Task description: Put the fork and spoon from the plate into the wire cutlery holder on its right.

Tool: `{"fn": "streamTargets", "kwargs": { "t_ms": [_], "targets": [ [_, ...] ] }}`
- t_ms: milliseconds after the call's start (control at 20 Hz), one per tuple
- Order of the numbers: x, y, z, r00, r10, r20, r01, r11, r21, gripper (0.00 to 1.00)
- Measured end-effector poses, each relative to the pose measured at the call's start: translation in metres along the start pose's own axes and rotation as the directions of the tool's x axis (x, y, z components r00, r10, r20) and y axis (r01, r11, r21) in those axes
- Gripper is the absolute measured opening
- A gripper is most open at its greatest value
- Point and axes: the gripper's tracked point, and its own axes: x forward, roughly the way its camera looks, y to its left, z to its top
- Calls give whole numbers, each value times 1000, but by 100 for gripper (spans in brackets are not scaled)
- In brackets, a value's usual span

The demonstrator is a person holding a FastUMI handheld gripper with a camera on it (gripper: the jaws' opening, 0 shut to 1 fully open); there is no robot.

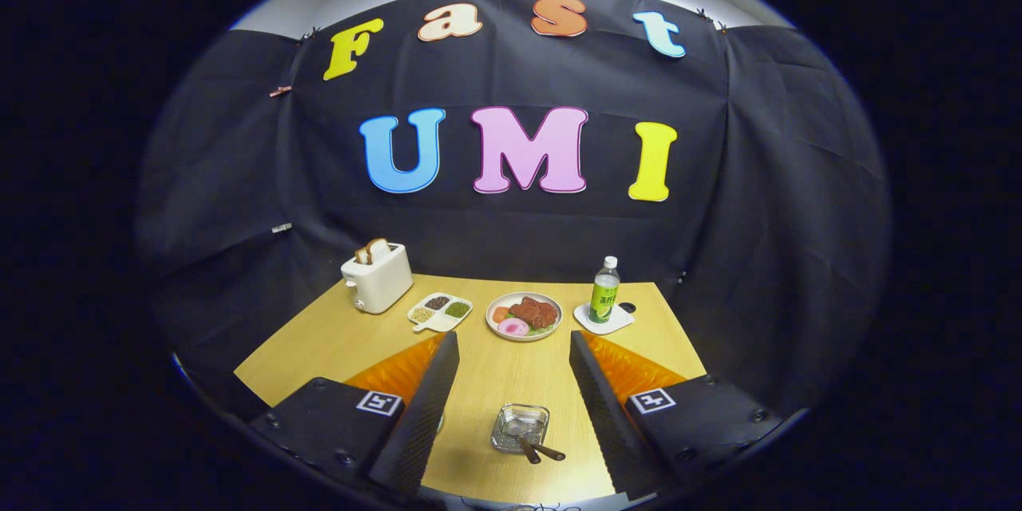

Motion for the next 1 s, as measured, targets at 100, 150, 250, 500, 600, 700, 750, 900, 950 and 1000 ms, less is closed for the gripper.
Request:
{"fn": "streamTargets", "kwargs": {
  "t_ms": [100, 150, 250, 500, 600, 700, 750, 900, 950, 1000],
  "targets": [
    [-3, -3, 5, 1000, -6, 20, 6, 1000, 0, 88],
    [-6, -5, 7, 1000, -8, 28, 8, 1000, 0, 88],
    [-9, -8, 8, 999, -12, 38, 12, 1000, 7, 87],
    [-9, -16, 6, 999, -15, 36, 14, 1000, 17, 88],
    [-8, -17, 6, 999, -13, 33, 13, 1000, 17, 87],
    [-7, -17, 5, 999, -12, 31, 12, 1000, 10, 88],
    [-6, -18, 5, 999, -12, 29, 12, 1000, 6, 88],
    [-3, -17, 6, 999, -12, 31, 12, 1000, -4, 88],
    [-3, -17, 6, 1000, -11, 30, 11, 1000, -6, 88],
    [-2, -16, 6, 1000, -10, 30, 10, 1000, -6, 88]
  ]
}}
